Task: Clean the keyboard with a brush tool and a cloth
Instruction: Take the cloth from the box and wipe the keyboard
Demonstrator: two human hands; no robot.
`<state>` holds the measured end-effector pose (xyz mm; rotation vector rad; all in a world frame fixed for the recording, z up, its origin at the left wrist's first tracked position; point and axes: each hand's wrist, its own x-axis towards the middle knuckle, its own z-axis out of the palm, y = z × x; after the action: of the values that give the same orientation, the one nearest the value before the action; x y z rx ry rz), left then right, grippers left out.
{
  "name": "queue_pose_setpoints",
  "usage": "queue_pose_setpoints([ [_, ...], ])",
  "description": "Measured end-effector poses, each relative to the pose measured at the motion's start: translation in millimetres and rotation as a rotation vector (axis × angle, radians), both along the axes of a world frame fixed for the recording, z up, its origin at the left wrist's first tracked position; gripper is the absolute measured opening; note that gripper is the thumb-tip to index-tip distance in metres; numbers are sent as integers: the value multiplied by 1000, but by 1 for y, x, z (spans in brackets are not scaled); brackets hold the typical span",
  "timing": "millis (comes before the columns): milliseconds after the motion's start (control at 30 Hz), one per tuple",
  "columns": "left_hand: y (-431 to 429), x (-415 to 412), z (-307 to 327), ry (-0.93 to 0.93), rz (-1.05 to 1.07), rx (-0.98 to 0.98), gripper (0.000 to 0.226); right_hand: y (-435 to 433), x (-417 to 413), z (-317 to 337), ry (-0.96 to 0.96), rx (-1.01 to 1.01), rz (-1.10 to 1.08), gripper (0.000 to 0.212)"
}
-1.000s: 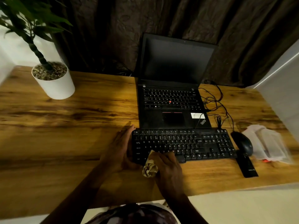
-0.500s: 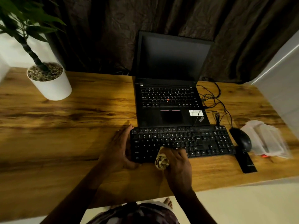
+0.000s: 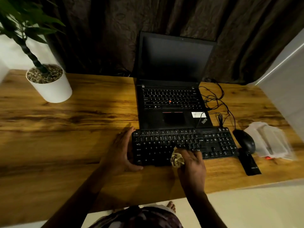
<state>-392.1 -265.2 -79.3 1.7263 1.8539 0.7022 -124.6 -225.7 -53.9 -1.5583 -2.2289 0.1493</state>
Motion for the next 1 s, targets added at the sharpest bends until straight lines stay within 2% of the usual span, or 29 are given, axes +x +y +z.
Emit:
queue_pose_setpoints([
  [133, 0, 1, 2, 1, 2, -9, 149, -2, -1, -1, -21, 39, 49, 47],
  [233, 0, 0, 0, 11, 0, -16, 149, 5, 9, 4, -14, 54, -29, 44],
  [400, 0, -1, -1, 23, 5, -17, 149, 9, 18, 0, -118, 24, -20, 54],
  [533, 0, 0, -2, 13, 6, -20, 149, 15, 31, 0, -74, 9, -116, 55],
  [633, 1, 0, -3, 7, 8, -30, 149, 14, 32, 0, -106, 22, -90, 58],
  [800, 0, -1, -4, -14, 11, -36, 150, 21, 46, 3, -54, 15, -161, 47],
  [900, 0, -1, -4, -6, 8, -35, 150, 20, 47, 0, -106, 35, -127, 50],
  [1000, 1, -1, -4, -13, 7, -35, 150, 28, 60, 1, -59, 28, -220, 56],
])
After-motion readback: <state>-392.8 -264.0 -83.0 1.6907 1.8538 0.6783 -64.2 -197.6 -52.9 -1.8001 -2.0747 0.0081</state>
